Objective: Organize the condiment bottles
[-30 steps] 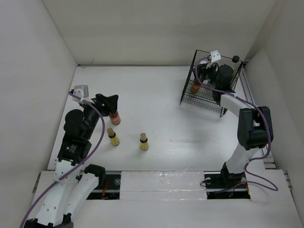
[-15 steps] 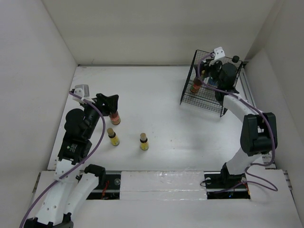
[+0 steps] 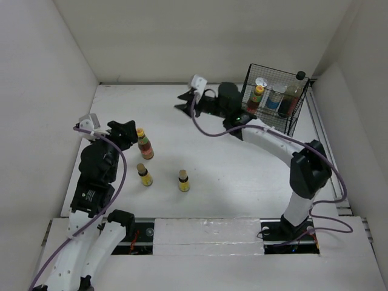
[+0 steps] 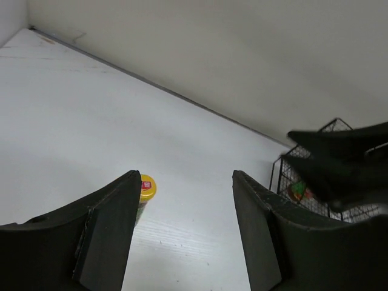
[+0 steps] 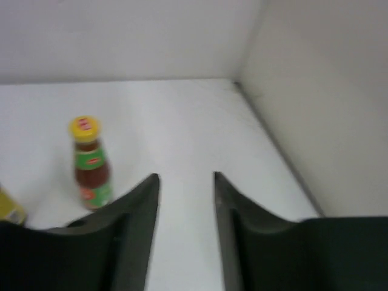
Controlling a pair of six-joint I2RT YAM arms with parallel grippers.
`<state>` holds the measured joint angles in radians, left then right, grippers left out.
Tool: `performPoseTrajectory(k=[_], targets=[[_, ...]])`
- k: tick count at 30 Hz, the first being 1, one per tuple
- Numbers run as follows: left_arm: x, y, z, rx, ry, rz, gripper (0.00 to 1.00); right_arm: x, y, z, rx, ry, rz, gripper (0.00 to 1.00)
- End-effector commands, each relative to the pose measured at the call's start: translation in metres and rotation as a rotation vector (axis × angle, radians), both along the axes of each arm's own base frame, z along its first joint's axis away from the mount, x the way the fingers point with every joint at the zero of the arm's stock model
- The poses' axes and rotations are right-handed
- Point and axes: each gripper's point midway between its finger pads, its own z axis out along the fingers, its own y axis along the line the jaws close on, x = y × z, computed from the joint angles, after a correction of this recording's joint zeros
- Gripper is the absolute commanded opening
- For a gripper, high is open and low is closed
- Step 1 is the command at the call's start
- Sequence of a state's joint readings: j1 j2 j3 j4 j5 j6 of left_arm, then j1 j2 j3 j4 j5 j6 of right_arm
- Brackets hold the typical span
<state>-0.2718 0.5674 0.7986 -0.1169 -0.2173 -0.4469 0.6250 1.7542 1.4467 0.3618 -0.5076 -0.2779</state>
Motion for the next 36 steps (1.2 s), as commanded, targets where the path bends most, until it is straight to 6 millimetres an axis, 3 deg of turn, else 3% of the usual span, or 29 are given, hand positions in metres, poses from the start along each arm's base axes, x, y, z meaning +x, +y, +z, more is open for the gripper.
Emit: performPoseTrajectory(k=[1,2,5,6,8,9,11,12,13,21,25,26,29,30,31,33,35,36], targets=[[-0.007,0.028,0.016,-0.079,-0.038,0.159,0.57,-0.051,0.057,-0.021,-0.046,0.019,0.239,0.51],[-0.007,0.031,0.013,-0.085,-0.027,0.174,0.58,-0.057,0.067,-0.039,-0.066,0.046,0.27,0.68],[-0.012,0.036,0.019,-0.104,-0.05,0.196,0.62,-0.081,0.098,-0.05,-0.073,0.066,0.364,0.81],[-0.012,0.036,0.019,-0.104,-0.05,0.196,0.62,-0.082,0.106,-0.066,-0.085,0.099,0.375,0.81],[-0.012,0.036,0.019,-0.104,-0.05,0.196,0.62,-0.09,0.12,-0.074,-0.092,0.105,0.407,0.81],[-0.015,0.036,0.024,-0.112,-0.07,0.195,0.62,-0.084,0.126,-0.078,-0.092,0.106,0.407,0.82],[-0.015,0.032,0.024,-0.102,-0.069,0.171,0.62,-0.084,0.136,-0.083,-0.087,0.129,0.416,0.82],[-0.015,0.032,0.024,-0.102,-0.069,0.17,0.62,-0.082,0.142,-0.076,-0.072,0.121,0.43,0.83],[-0.015,0.031,0.024,-0.102,-0.068,0.161,0.62,-0.079,0.148,-0.091,-0.08,0.156,0.44,0.83],[-0.012,0.023,0.026,-0.087,-0.074,0.12,0.62,-0.075,0.18,-0.1,-0.023,0.181,0.484,0.82],[-0.012,0.02,0.025,-0.077,-0.074,0.102,0.62,-0.078,0.191,-0.094,0.028,0.183,0.546,0.69],[-0.011,0.02,0.021,-0.074,-0.065,0.102,0.62,-0.08,0.191,-0.086,0.047,0.175,0.559,0.59],[-0.011,0.02,0.024,-0.077,-0.074,0.101,0.62,-0.083,0.194,-0.085,0.072,0.193,0.585,0.44],[-0.011,0.02,0.024,-0.077,-0.074,0.101,0.62,-0.083,0.194,-0.083,0.08,0.191,0.587,0.33],[-0.011,0.02,0.024,-0.077,-0.074,0.101,0.62,-0.086,0.193,-0.071,0.101,0.165,0.6,0.3],[-0.011,0.02,0.023,-0.068,-0.073,0.102,0.62,-0.091,0.188,-0.068,0.115,0.162,0.604,0.26],[-0.011,0.019,0.023,-0.068,-0.073,0.092,0.62,-0.095,0.173,-0.027,0.174,0.096,0.605,0.24],[-0.011,0.019,0.023,-0.068,-0.073,0.092,0.62,-0.087,0.161,-0.022,0.185,0.088,0.585,0.24]])
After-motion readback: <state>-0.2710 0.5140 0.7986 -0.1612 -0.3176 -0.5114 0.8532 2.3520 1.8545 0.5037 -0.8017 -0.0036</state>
